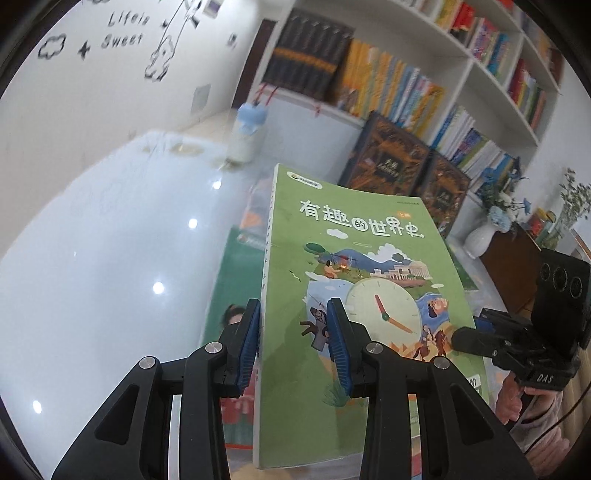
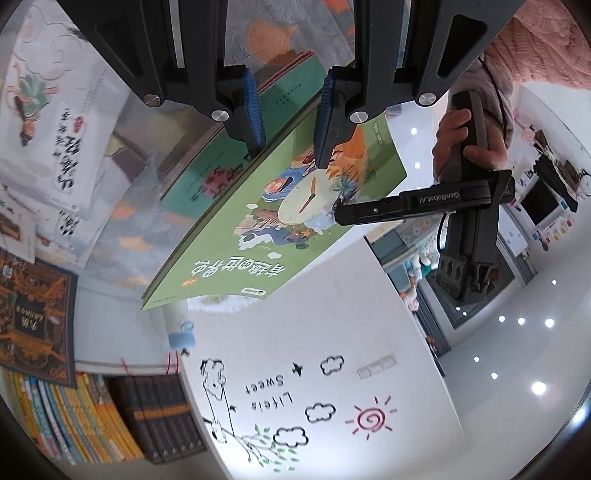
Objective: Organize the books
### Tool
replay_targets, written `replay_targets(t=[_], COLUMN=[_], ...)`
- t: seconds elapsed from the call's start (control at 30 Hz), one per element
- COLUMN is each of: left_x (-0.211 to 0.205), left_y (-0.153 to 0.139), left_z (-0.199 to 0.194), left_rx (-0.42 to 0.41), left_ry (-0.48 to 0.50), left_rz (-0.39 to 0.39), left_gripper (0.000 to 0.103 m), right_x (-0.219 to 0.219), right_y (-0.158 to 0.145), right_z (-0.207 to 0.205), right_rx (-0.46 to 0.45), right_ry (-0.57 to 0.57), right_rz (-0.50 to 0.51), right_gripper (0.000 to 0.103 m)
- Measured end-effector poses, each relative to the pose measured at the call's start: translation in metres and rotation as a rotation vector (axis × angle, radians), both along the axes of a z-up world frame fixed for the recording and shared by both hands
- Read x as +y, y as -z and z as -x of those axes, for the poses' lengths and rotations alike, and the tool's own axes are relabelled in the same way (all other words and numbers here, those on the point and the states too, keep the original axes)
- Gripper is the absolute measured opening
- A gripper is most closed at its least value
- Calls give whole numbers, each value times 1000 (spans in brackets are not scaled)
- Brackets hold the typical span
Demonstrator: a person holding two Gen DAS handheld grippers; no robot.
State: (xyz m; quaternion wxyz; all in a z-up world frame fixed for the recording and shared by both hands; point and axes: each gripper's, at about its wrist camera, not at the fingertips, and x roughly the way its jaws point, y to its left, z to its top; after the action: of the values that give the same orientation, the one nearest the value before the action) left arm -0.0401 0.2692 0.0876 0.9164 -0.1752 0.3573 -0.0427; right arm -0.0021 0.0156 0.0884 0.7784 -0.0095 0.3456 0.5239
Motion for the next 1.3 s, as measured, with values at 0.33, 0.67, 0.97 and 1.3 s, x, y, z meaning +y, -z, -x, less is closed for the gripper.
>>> replay_targets(t=[0.33, 0.67, 0.97, 1.3], left_x=[18, 12, 7, -2], left_y=[43, 49, 48, 25], left_z=[-7, -6, -8, -3], left_rx=[82, 97, 94, 81], left_ry=[-34, -62, -84, -149], left_rz=[-18, -150, -200, -250], left_gripper=[32, 31, 34, 45], right_x=[28, 34, 36, 42], right_y=[47, 68, 66, 62], right_z=[-15, -20, -15, 2], right_rx=[108, 164, 167, 168], right_ry=[2, 14, 7, 12], right_rz=[50, 61, 69, 136], right_gripper=[26, 28, 44, 73])
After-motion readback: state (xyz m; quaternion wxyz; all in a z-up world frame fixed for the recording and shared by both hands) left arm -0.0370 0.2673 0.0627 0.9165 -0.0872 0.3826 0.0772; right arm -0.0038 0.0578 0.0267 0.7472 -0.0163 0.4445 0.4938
